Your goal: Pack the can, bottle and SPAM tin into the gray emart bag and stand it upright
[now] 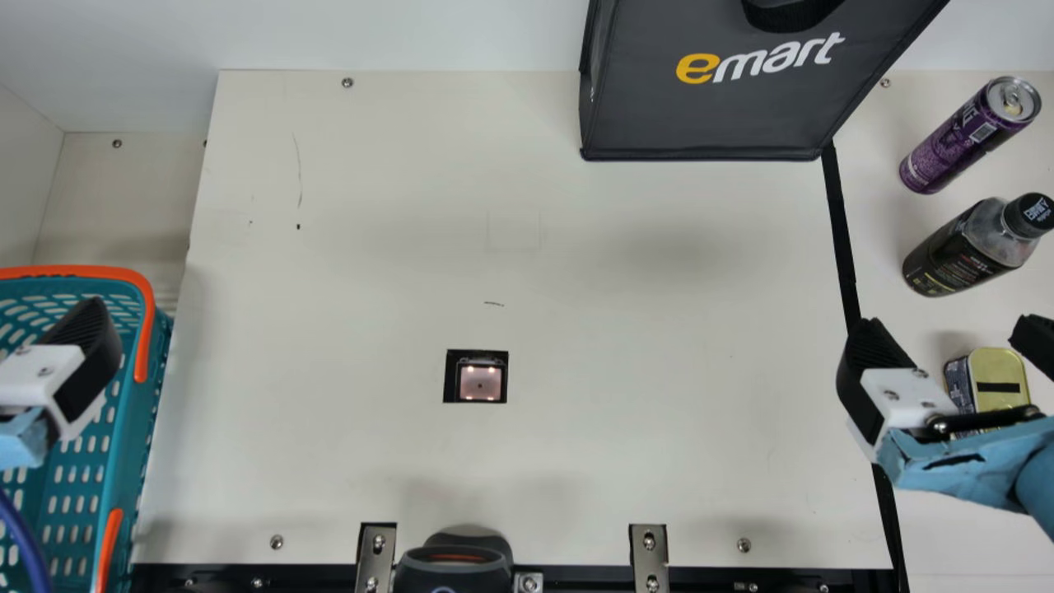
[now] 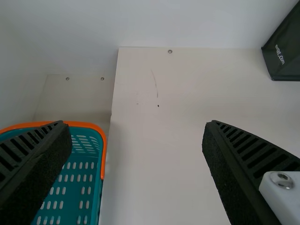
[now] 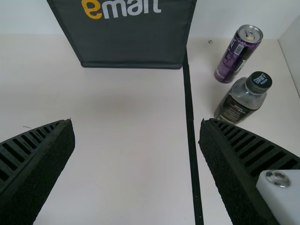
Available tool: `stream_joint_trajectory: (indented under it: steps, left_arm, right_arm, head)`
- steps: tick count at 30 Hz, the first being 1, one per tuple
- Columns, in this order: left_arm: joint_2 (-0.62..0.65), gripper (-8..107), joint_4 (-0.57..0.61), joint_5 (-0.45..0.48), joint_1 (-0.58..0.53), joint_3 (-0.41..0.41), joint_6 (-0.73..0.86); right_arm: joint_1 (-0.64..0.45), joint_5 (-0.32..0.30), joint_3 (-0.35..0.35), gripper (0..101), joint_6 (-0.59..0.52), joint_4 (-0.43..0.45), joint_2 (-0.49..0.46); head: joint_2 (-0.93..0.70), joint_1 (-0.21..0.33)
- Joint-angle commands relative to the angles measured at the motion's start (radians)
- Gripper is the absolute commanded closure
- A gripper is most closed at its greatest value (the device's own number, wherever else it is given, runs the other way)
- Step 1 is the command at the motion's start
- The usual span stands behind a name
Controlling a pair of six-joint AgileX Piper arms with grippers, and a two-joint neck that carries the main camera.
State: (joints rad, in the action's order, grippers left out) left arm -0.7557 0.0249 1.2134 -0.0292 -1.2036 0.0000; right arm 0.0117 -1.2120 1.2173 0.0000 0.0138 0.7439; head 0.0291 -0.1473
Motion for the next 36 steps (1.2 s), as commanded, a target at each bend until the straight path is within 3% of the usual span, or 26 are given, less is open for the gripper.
stream_joint_trajectory:
  steps: [1, 2, 13, 36]
  left_arm:
    - [0.0, 9, 0.0, 0.0, 0.0, 0.0, 0.0]
    - [0.0, 9, 0.0, 0.0, 0.0, 0.0, 0.0]
    - [0.0, 9, 0.0, 0.0, 0.0, 0.0, 0.0]
    - [0.0, 9, 0.0, 0.0, 0.0, 0.0, 0.0]
  right_arm:
    - [0.0, 0.0, 0.0, 6, 0.0, 0.0, 0.0]
    - [0.0, 0.0, 0.0, 6, 0.0, 0.0, 0.0]
    - [0.0, 0.0, 0.0, 6, 0.0, 0.0, 0.0]
    - [0.0, 0.0, 0.0, 6, 0.0, 0.0, 0.0]
  head:
    - [0.022, 0.032]
    - [0.063, 0.074]
    - [0.319, 0.322]
    - [0.32, 0.322]
